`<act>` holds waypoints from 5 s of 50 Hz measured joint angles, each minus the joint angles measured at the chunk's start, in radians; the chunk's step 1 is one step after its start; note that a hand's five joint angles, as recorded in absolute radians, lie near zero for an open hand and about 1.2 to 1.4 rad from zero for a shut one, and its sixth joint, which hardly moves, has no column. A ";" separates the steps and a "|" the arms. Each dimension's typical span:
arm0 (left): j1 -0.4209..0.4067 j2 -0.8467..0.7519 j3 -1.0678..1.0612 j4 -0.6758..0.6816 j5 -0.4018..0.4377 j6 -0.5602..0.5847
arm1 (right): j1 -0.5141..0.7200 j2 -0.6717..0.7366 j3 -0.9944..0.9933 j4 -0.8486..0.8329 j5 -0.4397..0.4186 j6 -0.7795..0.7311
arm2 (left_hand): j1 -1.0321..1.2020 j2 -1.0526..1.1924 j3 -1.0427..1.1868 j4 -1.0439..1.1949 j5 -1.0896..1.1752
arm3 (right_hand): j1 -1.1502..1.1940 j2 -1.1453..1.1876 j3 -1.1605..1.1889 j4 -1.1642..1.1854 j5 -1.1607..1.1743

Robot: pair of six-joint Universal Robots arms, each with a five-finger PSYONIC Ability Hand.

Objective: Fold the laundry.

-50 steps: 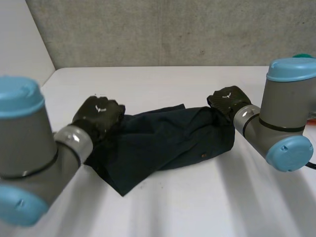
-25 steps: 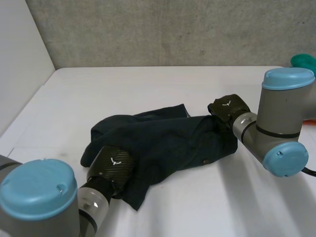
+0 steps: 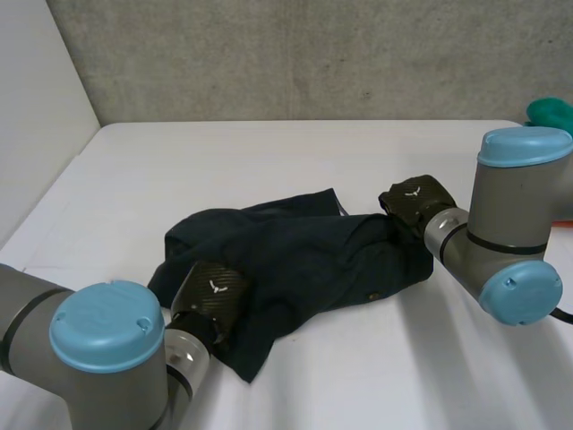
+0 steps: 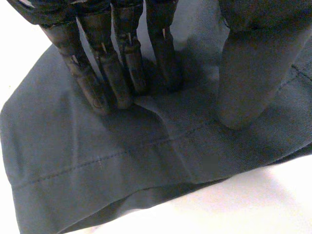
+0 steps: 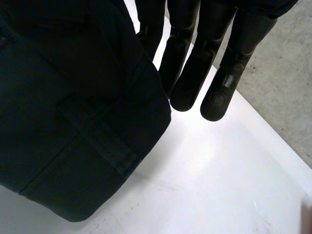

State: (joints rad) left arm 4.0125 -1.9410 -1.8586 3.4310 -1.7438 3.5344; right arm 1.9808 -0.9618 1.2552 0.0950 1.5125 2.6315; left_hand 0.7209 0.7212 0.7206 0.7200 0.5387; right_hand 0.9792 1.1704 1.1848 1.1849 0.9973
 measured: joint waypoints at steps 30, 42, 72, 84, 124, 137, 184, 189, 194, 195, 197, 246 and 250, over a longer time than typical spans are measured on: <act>-0.136 0.097 -0.023 -0.101 0.014 -0.094 | 0.000 0.009 0.001 0.000 0.000 -0.004 | -0.159 -0.162 -0.157 -0.166 -0.163 | 0.000 0.000 0.000 0.000 0.000; -0.126 0.015 -0.011 -0.079 0.010 -0.085 | 0.001 0.011 0.009 -0.001 0.000 -0.004 | -0.159 -0.162 -0.157 -0.166 -0.162 | 0.000 0.000 0.000 0.000 0.002; 0.155 0.482 0.069 -0.211 0.124 -0.074 | -0.037 -0.359 0.068 0.366 0.003 -0.362 | 0.417 0.474 0.470 0.479 0.434 | 0.000 0.000 0.000 0.000 0.003; 0.272 0.375 0.125 -0.261 0.216 -0.060 | -0.028 -0.486 0.136 0.456 -0.026 -0.418 | 0.417 0.475 0.470 0.480 0.434 | 0.000 0.000 0.000 0.000 0.003; 0.279 -0.097 0.842 0.405 0.182 0.055 | 0.017 -0.007 -0.391 -0.596 0.028 -0.201 | 0.417 0.476 0.471 0.480 0.434 | 0.000 0.000 0.000 0.006 0.004; 0.238 -0.115 0.313 0.373 0.240 0.056 | 0.016 0.109 -0.158 -0.279 0.107 -0.201 | 0.417 0.477 0.472 0.483 0.434 | 0.000 0.005 0.001 0.006 0.004; 0.161 0.398 -0.001 -0.376 0.240 0.066 | -0.094 -0.372 0.563 0.210 0.017 -0.430 | -0.306 -0.329 -0.325 -0.334 -0.331 | 0.000 0.005 0.001 0.006 0.004; 0.234 0.311 0.068 -0.182 0.263 0.066 | -0.093 -0.368 0.564 0.194 0.010 -0.425 | -0.306 -0.329 -0.326 -0.334 -0.330 | 0.000 0.005 0.001 0.006 0.004; 0.273 0.124 0.187 -0.059 0.378 0.067 | -0.090 -0.362 0.568 0.172 0.010 -0.421 | -0.302 -0.314 -0.314 -0.318 -0.307 | 0.000 0.005 0.001 0.006 0.004; 0.278 0.083 0.214 -0.050 0.407 0.067 | -0.089 -0.361 0.569 0.167 0.010 -0.421 | -0.302 -0.314 -0.314 -0.318 -0.307 | 0.000 0.005 0.001 0.006 0.004; 0.291 -0.034 0.296 -0.038 0.482 0.068 | -0.087 -0.358 0.570 0.153 0.011 -0.421 | -0.263 -0.260 -0.259 -0.258 -0.249 | 0.000 0.005 0.001 0.006 0.004; 0.346 -0.629 0.829 -0.047 0.573 0.288 | -0.090 -0.305 0.586 0.075 0.015 -0.417 | 0.417 0.472 0.467 0.476 0.445 | 0.008 0.005 0.001 0.006 0.004; 0.339 -0.586 0.776 -0.051 0.460 0.343 | -0.089 -0.303 0.586 0.074 0.015 -0.417 | 0.417 0.472 0.467 0.476 0.445 | 0.008 0.005 0.001 0.006 0.004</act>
State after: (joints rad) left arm 4.3513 -2.5267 -1.0825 3.3796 -1.2843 3.8779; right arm 1.8913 -1.2644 1.8409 0.1691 1.5277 2.2150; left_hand 1.1381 1.1931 1.1873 1.1958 0.9834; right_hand 0.9875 1.1754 1.1861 1.1905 1.0014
